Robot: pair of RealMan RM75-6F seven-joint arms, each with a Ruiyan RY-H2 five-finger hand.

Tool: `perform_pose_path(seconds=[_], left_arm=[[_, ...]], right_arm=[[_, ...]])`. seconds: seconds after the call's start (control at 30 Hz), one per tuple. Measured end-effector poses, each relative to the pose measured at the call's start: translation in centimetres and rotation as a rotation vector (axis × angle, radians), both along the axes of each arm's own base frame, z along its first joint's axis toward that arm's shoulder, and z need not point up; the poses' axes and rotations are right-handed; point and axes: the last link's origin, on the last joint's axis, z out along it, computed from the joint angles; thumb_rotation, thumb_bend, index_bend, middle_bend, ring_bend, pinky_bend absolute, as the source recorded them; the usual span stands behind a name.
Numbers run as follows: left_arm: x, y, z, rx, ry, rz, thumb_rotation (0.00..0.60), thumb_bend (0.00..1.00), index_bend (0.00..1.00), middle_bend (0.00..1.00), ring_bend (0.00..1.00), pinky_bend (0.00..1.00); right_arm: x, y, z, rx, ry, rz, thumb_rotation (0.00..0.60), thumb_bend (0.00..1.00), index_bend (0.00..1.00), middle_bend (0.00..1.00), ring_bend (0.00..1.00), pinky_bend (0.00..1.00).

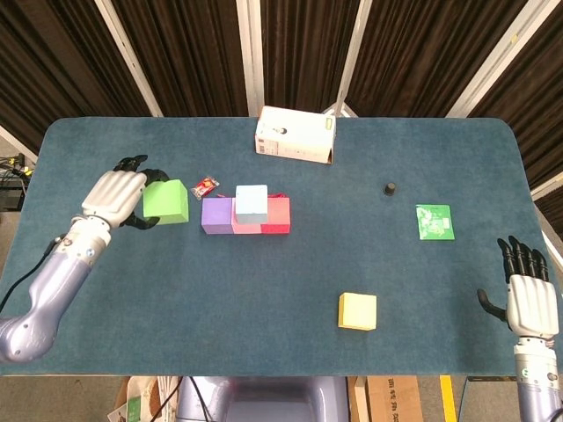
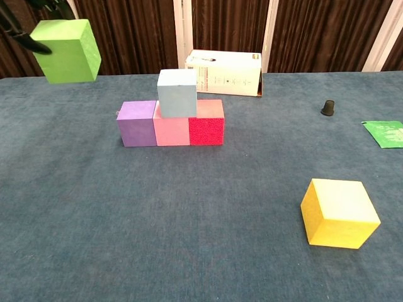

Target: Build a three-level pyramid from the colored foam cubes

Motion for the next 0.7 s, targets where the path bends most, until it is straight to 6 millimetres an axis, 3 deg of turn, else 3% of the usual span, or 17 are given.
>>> perform_pose_path(seconds=[0.7], left_arm=[[-0.6, 4.5, -2.5, -0.065, 0.015, -0.004, 0.6, 0.47, 0.33, 0.26, 0.0, 0.0]], right_arm=[[-0.3, -0.4, -0.5, 0.005, 0.027, -0.039, 0.6, 0.32, 0.03, 0.01, 0.0, 0.0]])
